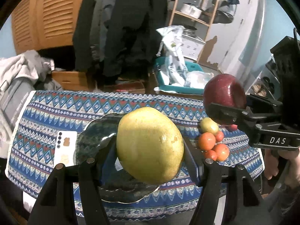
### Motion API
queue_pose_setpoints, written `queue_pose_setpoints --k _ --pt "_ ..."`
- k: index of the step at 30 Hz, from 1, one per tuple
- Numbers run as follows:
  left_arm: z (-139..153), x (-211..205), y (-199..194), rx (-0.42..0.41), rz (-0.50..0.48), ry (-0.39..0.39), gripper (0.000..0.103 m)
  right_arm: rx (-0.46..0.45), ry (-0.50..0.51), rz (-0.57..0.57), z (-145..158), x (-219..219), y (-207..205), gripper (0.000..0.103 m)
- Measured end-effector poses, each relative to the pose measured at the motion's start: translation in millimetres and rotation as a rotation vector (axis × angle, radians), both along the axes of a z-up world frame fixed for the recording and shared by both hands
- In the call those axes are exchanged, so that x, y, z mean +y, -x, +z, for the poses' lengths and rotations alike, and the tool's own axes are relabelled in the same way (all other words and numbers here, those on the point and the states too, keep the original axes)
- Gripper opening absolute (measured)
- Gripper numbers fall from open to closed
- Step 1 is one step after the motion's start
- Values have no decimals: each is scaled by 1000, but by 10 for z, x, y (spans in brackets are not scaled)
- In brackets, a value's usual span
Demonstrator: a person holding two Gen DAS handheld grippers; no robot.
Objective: Organize fruits
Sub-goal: 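Carry the pear and apple over the glass bowl with both tools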
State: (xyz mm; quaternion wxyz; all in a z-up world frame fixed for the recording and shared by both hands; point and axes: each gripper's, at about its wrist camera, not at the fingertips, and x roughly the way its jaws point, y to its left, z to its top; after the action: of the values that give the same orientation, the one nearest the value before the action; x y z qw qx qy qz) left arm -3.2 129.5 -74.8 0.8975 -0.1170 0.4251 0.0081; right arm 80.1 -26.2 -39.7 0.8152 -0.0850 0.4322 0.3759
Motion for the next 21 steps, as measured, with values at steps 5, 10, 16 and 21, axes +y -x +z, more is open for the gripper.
queue_pose_setpoints --k 5,10,16,21 --pt "-85 206 36 19 42 3 67 40 7 24 -120 251 -31 74" --pt "-276 408 45 64 83 12 68 103 24 51 -349 518 -75 74" --pt "-637 654 42 157 133 47 67 171 72 58 -713 749 -131 74" --pt "-875 764 48 207 144 72 67 236 107 59 -1000 841 -198 74"
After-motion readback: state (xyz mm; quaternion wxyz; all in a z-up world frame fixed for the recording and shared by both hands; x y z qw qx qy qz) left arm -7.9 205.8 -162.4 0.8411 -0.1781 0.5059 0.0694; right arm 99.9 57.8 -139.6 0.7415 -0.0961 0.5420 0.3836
